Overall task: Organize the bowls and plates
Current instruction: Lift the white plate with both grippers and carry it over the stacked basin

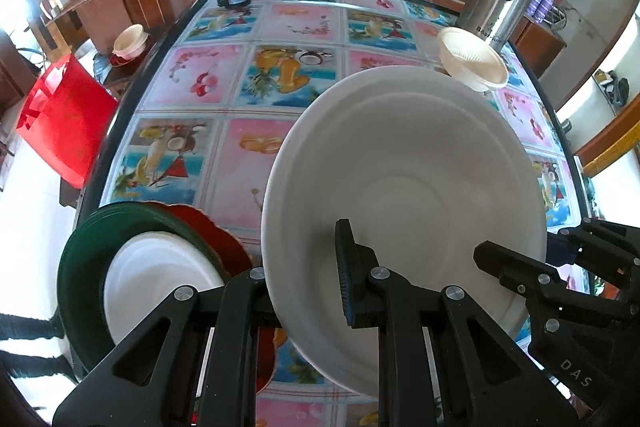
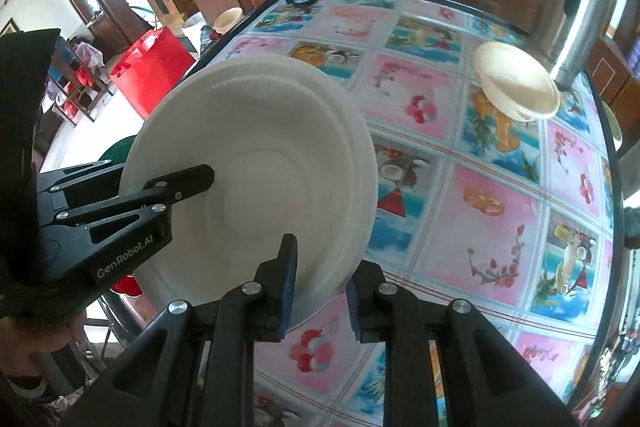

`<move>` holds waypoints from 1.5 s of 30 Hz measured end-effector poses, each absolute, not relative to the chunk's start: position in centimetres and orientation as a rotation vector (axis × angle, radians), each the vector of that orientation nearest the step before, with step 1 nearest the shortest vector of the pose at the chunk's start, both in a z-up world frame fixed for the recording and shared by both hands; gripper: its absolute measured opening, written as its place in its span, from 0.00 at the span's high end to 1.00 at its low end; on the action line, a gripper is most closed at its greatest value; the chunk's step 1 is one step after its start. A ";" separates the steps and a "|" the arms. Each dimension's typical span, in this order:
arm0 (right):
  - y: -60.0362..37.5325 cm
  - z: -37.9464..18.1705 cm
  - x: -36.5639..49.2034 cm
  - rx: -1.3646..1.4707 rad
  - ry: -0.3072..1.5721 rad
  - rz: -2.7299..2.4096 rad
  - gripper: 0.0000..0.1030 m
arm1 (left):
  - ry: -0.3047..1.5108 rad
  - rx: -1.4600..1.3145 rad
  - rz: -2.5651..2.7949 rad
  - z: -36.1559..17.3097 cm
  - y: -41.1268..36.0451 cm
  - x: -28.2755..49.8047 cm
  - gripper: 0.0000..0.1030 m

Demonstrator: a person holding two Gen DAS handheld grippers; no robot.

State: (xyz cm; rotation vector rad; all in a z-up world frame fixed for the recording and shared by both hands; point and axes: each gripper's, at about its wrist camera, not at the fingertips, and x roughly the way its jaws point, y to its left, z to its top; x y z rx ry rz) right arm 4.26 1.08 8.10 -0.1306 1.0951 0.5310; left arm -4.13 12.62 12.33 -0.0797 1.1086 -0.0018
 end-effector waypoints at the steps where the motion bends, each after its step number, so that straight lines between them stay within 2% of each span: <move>1: 1.3 8.2 4.1 -0.135 1.096 0.532 0.77 | 1.106 -0.080 -0.003 12.4 12.8 -4.3 0.85; 28: 11.4 9.8 1.1 -0.246 1.058 0.672 0.77 | 1.091 -0.157 0.124 13.7 23.7 -9.5 0.84; 45: 17.2 5.8 -0.8 -0.331 1.150 0.728 0.76 | 1.171 -0.187 0.169 9.4 27.4 -12.3 0.84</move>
